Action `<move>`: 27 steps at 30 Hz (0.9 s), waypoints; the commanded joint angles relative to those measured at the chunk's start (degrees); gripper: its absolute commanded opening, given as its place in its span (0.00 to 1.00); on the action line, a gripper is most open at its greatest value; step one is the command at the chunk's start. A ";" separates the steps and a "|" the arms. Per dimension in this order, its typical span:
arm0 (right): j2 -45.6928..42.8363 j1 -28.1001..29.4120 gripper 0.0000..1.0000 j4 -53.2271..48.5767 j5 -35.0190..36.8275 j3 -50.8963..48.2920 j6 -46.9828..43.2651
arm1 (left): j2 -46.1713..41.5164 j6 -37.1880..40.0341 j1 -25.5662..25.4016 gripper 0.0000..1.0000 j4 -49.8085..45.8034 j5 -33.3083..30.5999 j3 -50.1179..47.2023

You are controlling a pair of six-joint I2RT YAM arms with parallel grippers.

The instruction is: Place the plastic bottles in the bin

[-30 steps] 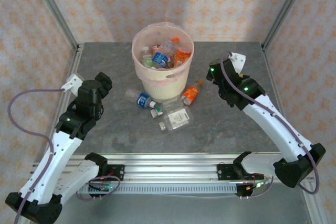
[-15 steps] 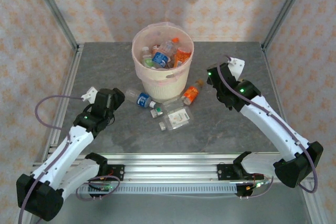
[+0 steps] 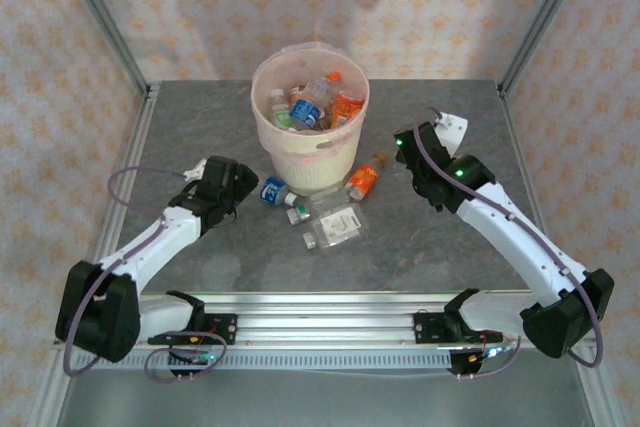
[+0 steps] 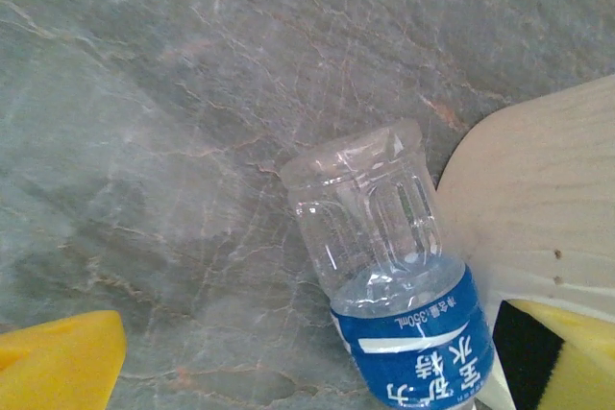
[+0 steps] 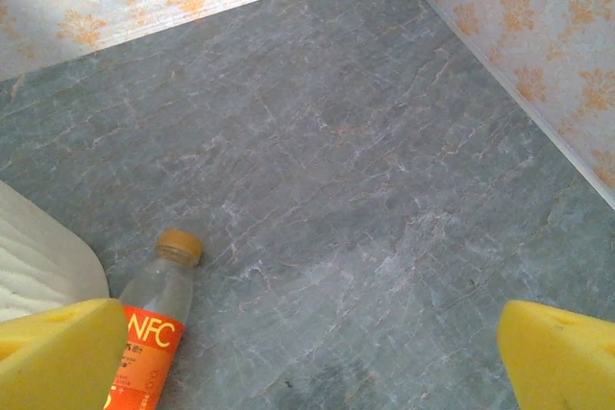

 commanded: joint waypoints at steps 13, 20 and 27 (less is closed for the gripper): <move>2.54 -1.15 0.99 0.06 1.37 -0.01 0.74 | 16.31 -0.99 2.63 1.00 9.67 5.91 7.79; 4.99 -1.59 0.99 -0.42 -0.05 1.75 0.07 | 22.40 -2.28 2.63 0.99 11.58 8.69 9.80; 6.55 -1.93 0.99 -0.90 -0.43 2.50 0.19 | 24.10 -3.92 2.71 0.92 13.88 8.32 7.95</move>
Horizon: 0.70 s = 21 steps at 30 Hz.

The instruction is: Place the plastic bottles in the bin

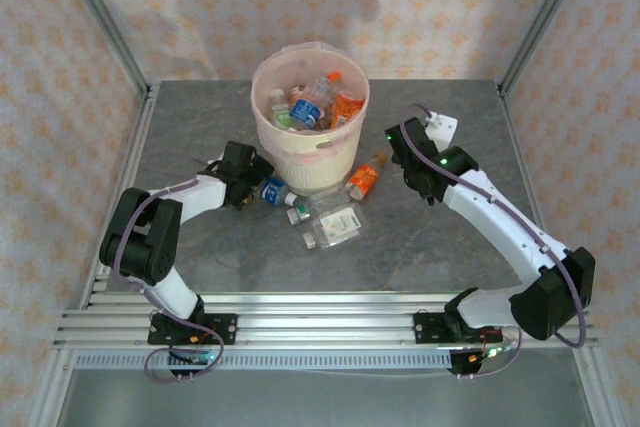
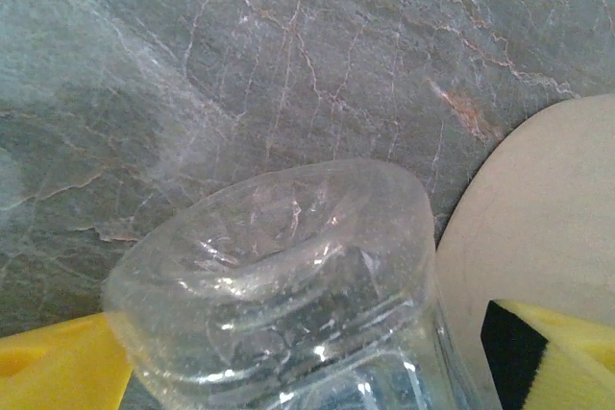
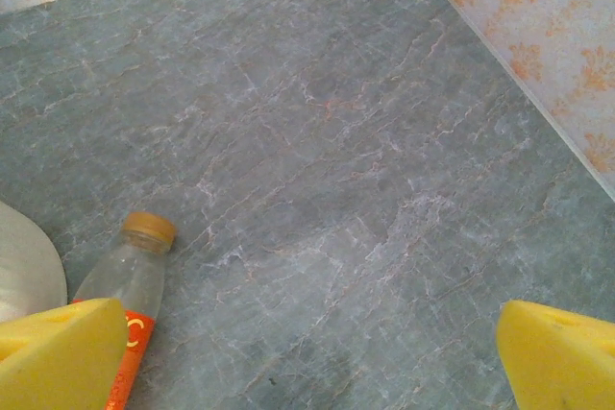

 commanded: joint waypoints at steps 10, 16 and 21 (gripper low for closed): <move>0.08 -0.70 0.99 -0.83 0.65 1.47 0.33 | 2.04 -2.52 1.74 0.80 4.88 -1.70 -2.35; -0.08 -0.77 0.99 -0.49 0.22 1.14 0.70 | 2.69 -3.29 2.79 0.66 5.92 -2.37 -3.56; -0.13 -0.85 0.99 -0.61 0.22 0.77 1.01 | 1.79 -3.06 4.19 0.62 6.38 -2.57 -4.65</move>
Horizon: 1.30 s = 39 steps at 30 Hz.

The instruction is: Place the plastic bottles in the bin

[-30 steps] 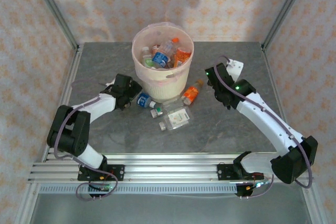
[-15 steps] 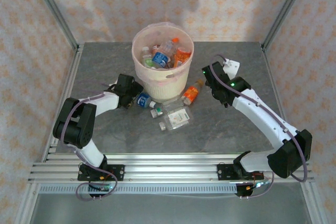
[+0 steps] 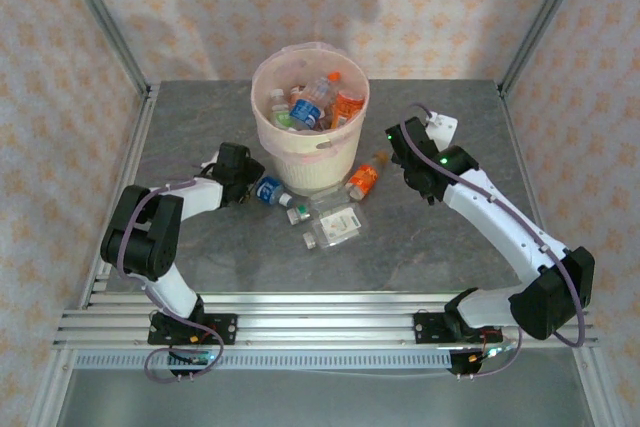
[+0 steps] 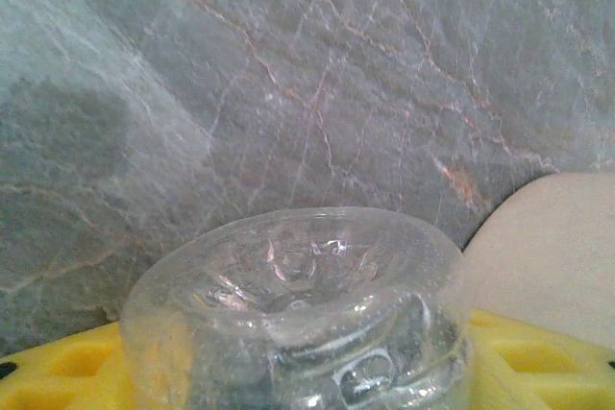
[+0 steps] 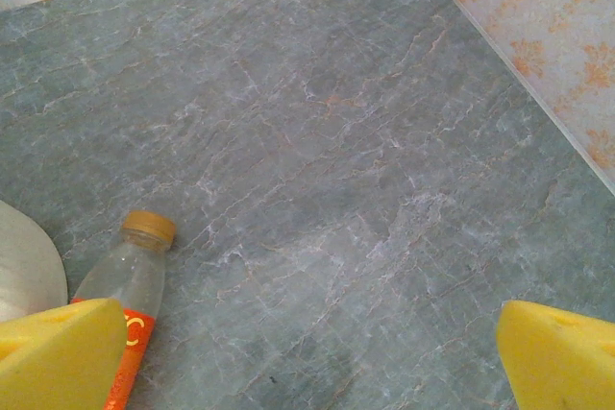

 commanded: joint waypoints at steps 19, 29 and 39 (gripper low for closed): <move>-4.74 -0.48 0.99 0.59 0.60 -1.31 2.47 | -26.83 29.39 6.81 0.55 -28.64 -16.69 10.01; -6.96 -0.46 0.99 1.76 -0.29 -2.69 3.44 | -33.67 49.06 6.73 0.55 -35.34 -9.44 29.80; -7.39 -0.44 0.99 2.43 -1.22 -3.31 4.26 | -23.61 56.65 4.01 0.55 -36.47 -0.55 50.23</move>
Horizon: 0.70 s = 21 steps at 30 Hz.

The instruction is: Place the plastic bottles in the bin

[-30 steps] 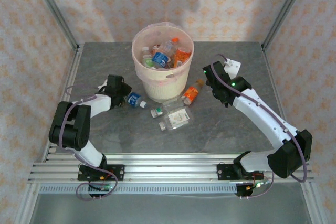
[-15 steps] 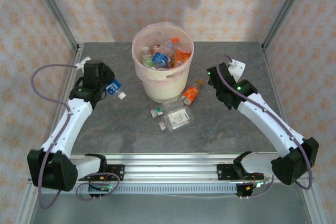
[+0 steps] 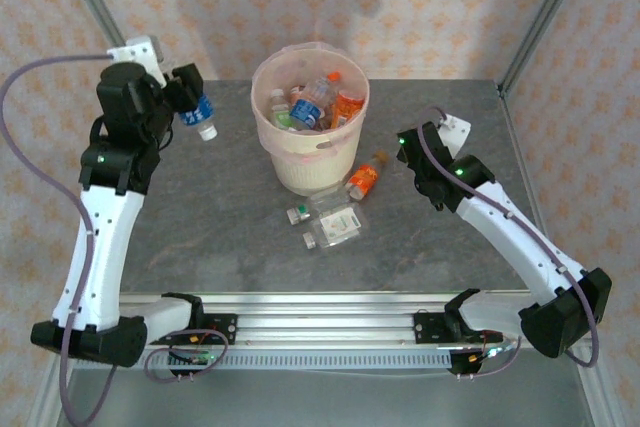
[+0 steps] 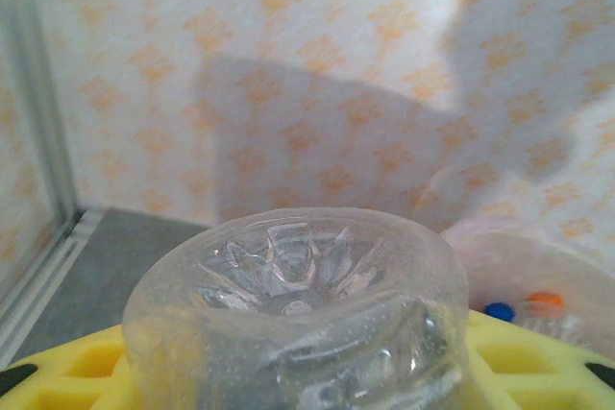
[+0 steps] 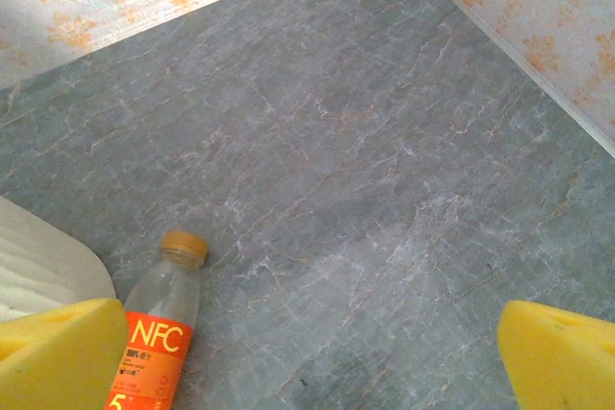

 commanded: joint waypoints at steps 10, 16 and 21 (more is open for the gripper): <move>-1.31 -0.24 0.99 0.88 -1.77 -1.59 2.07 | 22.46 13.16 -8.97 0.55 -6.70 5.94 30.15; -1.35 -0.28 0.99 0.92 -2.43 -2.06 2.69 | 35.70 16.16 -10.40 0.53 -13.75 10.32 49.28; -1.32 -0.28 0.99 0.97 -2.57 -2.08 2.85 | 44.49 19.54 -11.71 0.53 -19.27 12.75 58.60</move>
